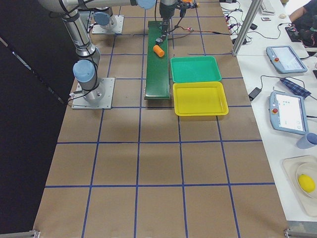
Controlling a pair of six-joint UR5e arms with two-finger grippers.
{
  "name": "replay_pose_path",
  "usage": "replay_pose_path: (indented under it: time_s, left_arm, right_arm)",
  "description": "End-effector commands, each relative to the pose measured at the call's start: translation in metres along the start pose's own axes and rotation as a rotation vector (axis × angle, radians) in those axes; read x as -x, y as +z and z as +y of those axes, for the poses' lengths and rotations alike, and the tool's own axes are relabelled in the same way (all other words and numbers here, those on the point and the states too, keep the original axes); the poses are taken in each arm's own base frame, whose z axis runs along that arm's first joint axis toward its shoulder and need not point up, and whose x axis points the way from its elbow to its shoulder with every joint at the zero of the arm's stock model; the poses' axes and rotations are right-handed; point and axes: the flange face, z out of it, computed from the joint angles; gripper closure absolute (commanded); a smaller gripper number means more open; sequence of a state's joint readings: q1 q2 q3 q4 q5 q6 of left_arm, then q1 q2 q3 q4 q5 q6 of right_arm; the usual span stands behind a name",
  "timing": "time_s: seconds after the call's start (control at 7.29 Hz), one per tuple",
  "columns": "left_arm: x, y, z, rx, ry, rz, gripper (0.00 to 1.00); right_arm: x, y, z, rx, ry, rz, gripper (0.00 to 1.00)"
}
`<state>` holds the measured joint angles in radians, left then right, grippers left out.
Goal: Sort buttons by color to trays
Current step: 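Place the button on the conveyor belt with the left gripper, then grasp an orange cylinder with the left gripper while the right arm advances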
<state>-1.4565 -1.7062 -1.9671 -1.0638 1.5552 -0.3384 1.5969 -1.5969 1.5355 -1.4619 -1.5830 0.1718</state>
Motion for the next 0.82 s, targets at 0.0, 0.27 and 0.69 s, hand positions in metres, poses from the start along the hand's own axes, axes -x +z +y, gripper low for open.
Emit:
replay_pose_path:
  time_s: [0.0,0.27,0.69]
  left_arm:
    - [0.097,-0.029,-0.089,-0.022,0.117,-0.044,0.00]
    - [0.210,-0.025,-0.184,-0.040,0.254,-0.046,0.00]
    - [0.299,-0.006,-0.280,-0.079,0.399,-0.068,0.00]
  right_arm:
    - [0.000,0.000,0.000,0.000,0.000,0.000,0.00]
    - [0.000,0.000,0.000,0.000,0.000,0.000,0.00]
    - [-0.001,0.000,0.000,0.001,-0.002,0.002,0.00]
